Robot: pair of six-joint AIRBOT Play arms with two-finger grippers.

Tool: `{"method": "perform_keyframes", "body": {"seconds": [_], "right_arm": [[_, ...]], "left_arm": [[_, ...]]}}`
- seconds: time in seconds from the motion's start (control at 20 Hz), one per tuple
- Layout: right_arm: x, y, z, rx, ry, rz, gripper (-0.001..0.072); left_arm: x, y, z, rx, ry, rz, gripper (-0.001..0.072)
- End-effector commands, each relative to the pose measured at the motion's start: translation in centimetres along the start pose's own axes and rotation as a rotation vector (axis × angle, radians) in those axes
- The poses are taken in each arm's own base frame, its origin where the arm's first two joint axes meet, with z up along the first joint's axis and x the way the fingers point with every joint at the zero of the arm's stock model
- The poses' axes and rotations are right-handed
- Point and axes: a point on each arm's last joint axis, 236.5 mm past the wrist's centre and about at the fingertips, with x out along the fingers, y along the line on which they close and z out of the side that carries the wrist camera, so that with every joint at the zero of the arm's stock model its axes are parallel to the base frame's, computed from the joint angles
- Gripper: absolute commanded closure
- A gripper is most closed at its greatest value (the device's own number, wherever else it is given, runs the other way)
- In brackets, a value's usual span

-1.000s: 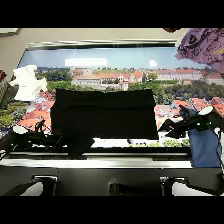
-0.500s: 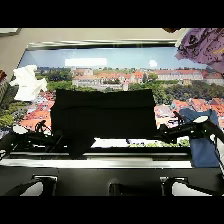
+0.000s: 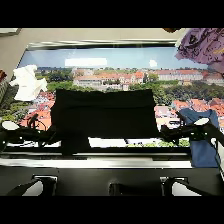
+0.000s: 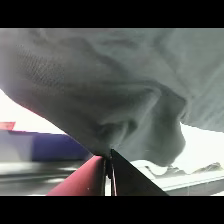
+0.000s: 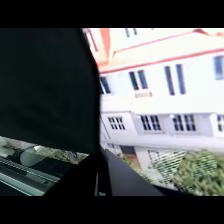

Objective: Fold the clothes and pants, and hang the long-sleeved shirts on hangers.

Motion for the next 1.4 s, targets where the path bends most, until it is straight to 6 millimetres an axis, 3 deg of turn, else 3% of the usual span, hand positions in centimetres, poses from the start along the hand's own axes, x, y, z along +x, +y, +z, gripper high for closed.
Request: {"method": "perform_keyframes", "body": {"seconds": [0.0, 0.1, 0.25, 0.4, 0.5, 0.6, 0.75, 1.0, 1.25, 1.35], "right_arm": [[-2.2, 0.5, -1.7, 0.018, 0.005, -0.046, 0.0679], [-3.8, 0.4, -3.4, 0.024, 0.016, -0.102, 0.0679], [-5.6, 1.4, -4.7, 0.001, -0.013, -0.118, 0.068], [-6.6, 2.3, -4.0, -0.048, -0.049, -0.119, 0.068], [-7.6, 3.3, -2.0, -0.144, -0.099, -0.168, 0.068], [-8.1, 4.9, 0.6, -0.253, -0.143, -0.231, 0.068], [-8.7, 5.5, 4.5, -0.317, -0.177, -0.355, 0.0679], [-9.0, 7.6, 10.5, -0.343, -0.222, -0.353, 0.0679], [-6.8, 9.8, 15.1, -0.363, -0.225, -0.263, 0.0679], [-5.3, 9.7, 16.4, -0.368, -0.207, -0.264, 0.0679]], "left_arm": [[-3.1, 0.8, -1.4, 0.018, -0.011, 0.089, 0.0684], [-4.8, 1.4, -3.0, 0.033, -0.028, 0.146, 0.0684], [-6.4, 0.1, -3.8, 0.104, -0.104, 0.124, 0.0685], [-6.0, -0.9, -3.7, 0.155, -0.105, 0.101, 0.0684], [-5.3, -1.5, -2.6, 0.182, -0.108, 0.095, 0.0684], [-5.2, -2.5, -0.4, 0.197, -0.132, 0.095, 0.0685], [-5.8, -4.5, 4.0, 0.229, -0.165, 0.094, 0.0685], [-6.2, -7.5, 11.3, 0.296, -0.168, 0.097, 0.0685], [-4.8, -9.1, 16.4, 0.362, -0.097, 0.104, 0.0685], [-4.0, -9.5, 18.2, 0.379, -0.082, 0.106, 0.0684]]}}
